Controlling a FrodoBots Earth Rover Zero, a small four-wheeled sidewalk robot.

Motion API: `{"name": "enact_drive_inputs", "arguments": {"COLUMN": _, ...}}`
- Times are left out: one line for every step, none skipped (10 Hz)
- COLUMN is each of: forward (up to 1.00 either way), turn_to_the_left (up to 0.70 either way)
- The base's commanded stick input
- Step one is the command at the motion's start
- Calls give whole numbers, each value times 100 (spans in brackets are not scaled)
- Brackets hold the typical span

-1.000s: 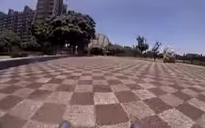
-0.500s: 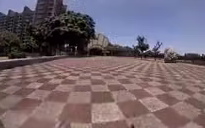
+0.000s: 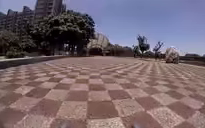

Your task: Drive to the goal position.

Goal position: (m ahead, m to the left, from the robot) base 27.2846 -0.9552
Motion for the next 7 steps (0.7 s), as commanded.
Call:
{"name": "enact_drive_inputs", "arguments": {"forward": 70, "turn_to_the_left": 0}}
{"name": "enact_drive_inputs", "arguments": {"forward": 70, "turn_to_the_left": 0}}
{"name": "enact_drive_inputs", "arguments": {"forward": 70, "turn_to_the_left": 0}}
{"name": "enact_drive_inputs", "arguments": {"forward": 70, "turn_to_the_left": 0}}
{"name": "enact_drive_inputs", "arguments": {"forward": 70, "turn_to_the_left": 0}}
{"name": "enact_drive_inputs", "arguments": {"forward": 70, "turn_to_the_left": 0}}
{"name": "enact_drive_inputs", "arguments": {"forward": 70, "turn_to_the_left": 0}}
